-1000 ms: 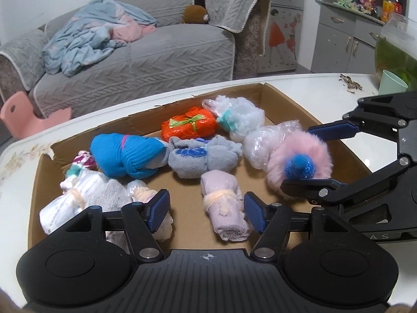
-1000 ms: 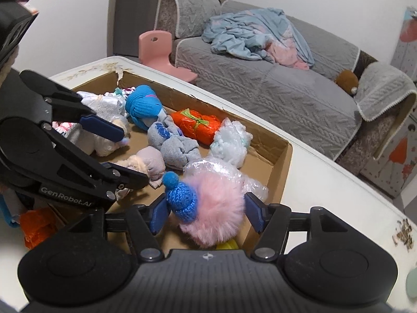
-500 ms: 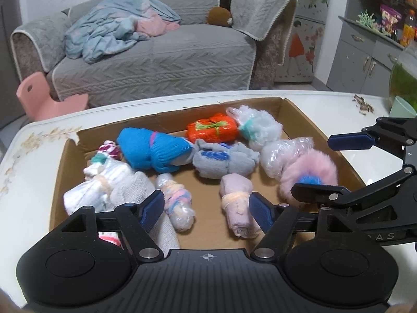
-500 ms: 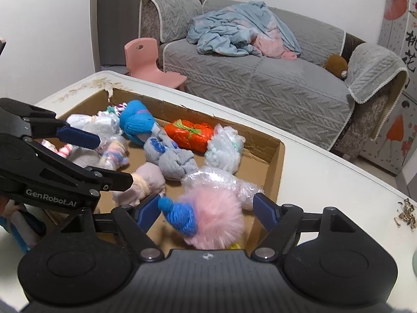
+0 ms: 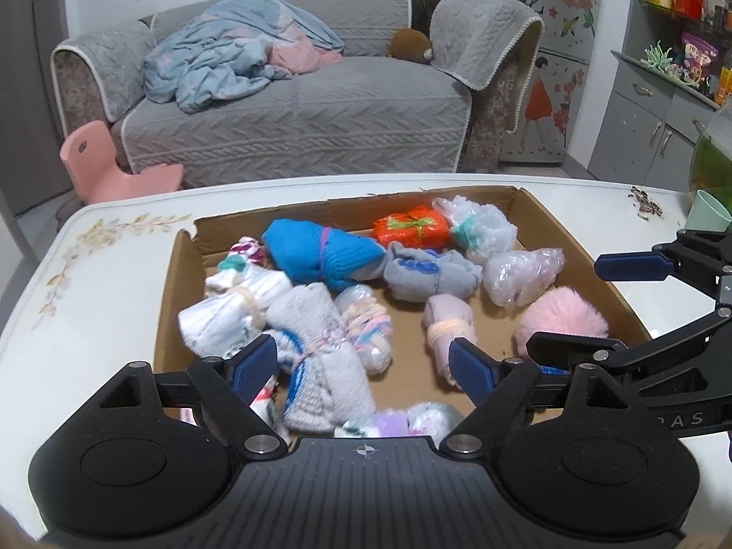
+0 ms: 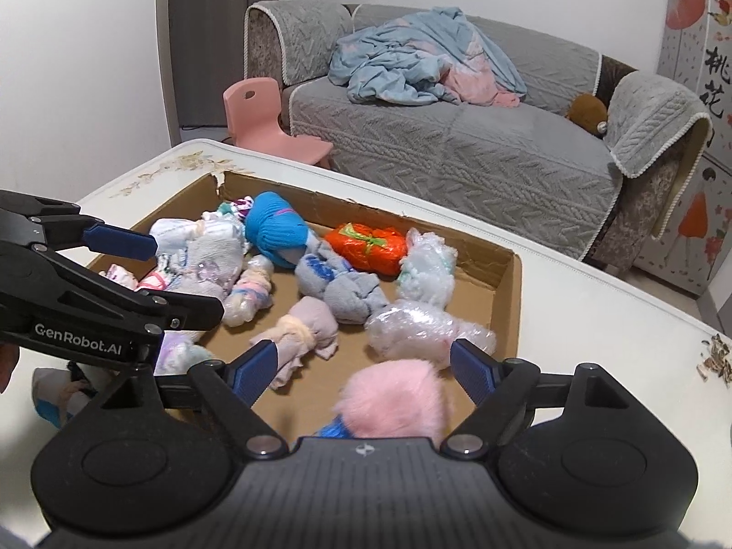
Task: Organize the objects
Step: 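Withdraw both tools from the box toward the last two bundles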
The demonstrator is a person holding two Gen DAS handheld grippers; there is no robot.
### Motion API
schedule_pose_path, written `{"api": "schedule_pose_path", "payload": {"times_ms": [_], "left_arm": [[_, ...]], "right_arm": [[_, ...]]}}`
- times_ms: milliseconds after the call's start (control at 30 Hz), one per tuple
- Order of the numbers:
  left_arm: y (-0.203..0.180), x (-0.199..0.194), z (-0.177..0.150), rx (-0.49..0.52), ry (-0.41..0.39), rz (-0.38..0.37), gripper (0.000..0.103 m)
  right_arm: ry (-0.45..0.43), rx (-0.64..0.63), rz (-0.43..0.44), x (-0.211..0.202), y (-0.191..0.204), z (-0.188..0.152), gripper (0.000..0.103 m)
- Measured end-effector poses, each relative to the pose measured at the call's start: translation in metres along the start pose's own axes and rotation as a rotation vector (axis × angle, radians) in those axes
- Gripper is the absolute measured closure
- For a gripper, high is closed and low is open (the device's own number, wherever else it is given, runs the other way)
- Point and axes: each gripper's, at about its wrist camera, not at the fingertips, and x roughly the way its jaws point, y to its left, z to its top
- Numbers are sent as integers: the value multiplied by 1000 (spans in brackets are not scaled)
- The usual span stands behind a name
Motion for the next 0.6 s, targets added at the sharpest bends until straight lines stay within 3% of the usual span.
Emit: {"api": "schedule_pose_path", "payload": {"times_ms": [233,600], "left_arm": [[9,-24,-20,0,-25,18,15],[25,-62,-68,-50,-67,39,14]], "right_arm": [[-1,19,-8,-10,11,-11,20],[-28,91,61,-33,26,-37,19]]}}
